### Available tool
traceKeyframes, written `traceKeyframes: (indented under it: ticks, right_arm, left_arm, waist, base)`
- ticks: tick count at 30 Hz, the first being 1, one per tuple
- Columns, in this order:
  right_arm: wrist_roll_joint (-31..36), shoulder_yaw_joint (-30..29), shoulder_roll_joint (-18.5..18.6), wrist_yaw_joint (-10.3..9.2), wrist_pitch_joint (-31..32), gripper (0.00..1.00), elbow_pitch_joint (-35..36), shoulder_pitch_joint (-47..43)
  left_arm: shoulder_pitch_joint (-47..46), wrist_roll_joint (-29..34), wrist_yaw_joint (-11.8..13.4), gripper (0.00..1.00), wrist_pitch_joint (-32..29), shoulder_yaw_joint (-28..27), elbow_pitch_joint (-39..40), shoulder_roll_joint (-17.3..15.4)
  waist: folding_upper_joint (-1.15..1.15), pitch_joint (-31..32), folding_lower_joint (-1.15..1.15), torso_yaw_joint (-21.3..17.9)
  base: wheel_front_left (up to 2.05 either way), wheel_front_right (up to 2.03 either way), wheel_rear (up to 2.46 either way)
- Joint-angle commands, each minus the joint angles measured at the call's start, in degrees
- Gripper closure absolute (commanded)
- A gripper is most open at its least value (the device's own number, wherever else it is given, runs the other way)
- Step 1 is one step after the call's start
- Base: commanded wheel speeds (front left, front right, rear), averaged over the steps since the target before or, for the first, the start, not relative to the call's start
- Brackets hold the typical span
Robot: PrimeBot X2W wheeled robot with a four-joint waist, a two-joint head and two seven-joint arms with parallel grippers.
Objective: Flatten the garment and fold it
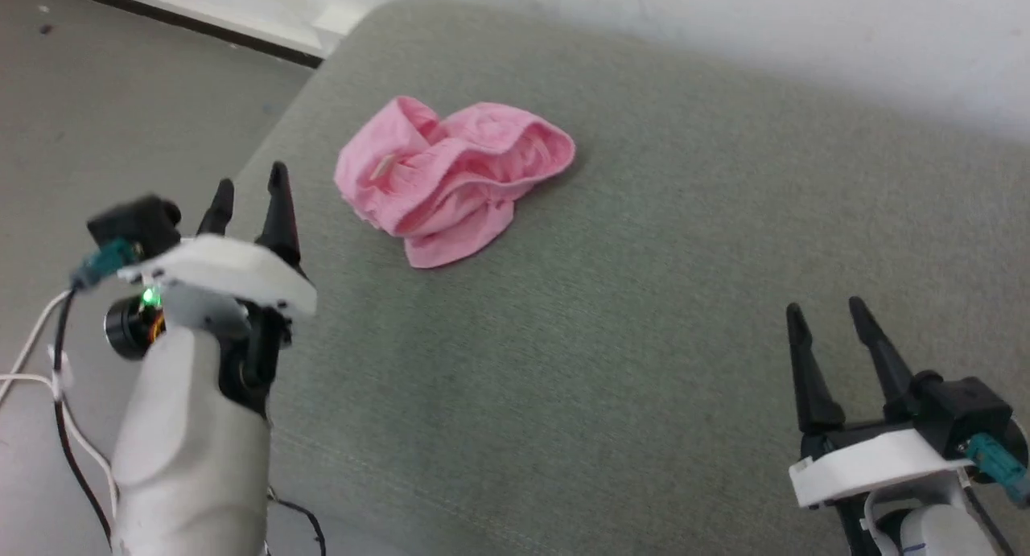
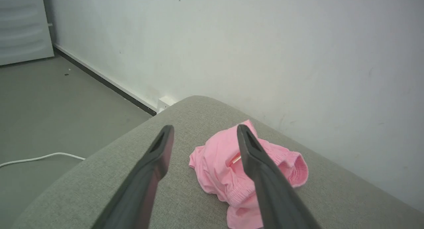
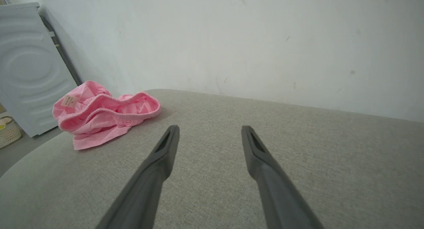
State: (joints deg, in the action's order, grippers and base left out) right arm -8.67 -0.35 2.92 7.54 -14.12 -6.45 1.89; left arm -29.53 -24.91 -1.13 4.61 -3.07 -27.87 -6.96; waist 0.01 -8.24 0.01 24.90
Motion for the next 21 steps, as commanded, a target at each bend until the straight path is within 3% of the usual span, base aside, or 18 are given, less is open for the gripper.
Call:
traceKeyframes:
  ticks: [1,3,6,9,21]
  right_arm:
    - [0.8,-0.6,0.0,-0.05,0.3,0.0,0.7,0.7]
    - [1.6,-1.5,0.0,-0.05,0.8,0.0,1.8,0.7]
    - [2.3,-2.5,0.0,-0.05,1.4,0.0,3.4,0.7]
    - [2.6,-3.1,0.0,-0.05,1.9,0.0,4.8,0.8]
    - [3.4,-3.6,0.0,-0.05,3.0,0.0,7.9,1.5]
  left_arm:
    - [-1.9,-1.0,-0.6,0.0,-2.1,-0.3,-1.8,-0.3]
    - [-4.9,-3.0,0.0,0.0,-8.5,-1.0,-5.7,-1.1]
    - [-8.5,-5.0,3.3,0.0,-17.8,-2.4,-10.3,-2.7]
    - [-10.6,-6.4,4.6,0.0,-23.2,-2.9,-11.3,-3.3]
    - [-10.6,-7.2,5.1,0.0,-28.6,-1.1,-12.2,-2.4]
  waist:
    - [-0.01,-6.6,-0.01,-6.1]
    - [-0.01,-8.5,-0.01,-7.6]
    - [-0.01,-10.8,-0.01,-9.4]
    - [-0.01,-12.8,-0.01,-10.6]
    - [-0.01,-17.4,-0.01,-9.8]
  base:
    - [0.0,0.0,0.0]
    - [0.0,0.0,0.0]
    - [0.0,0.0,0.0]
    - [0.0,0.0,0.0]
    - [0.0,0.0,0.0]
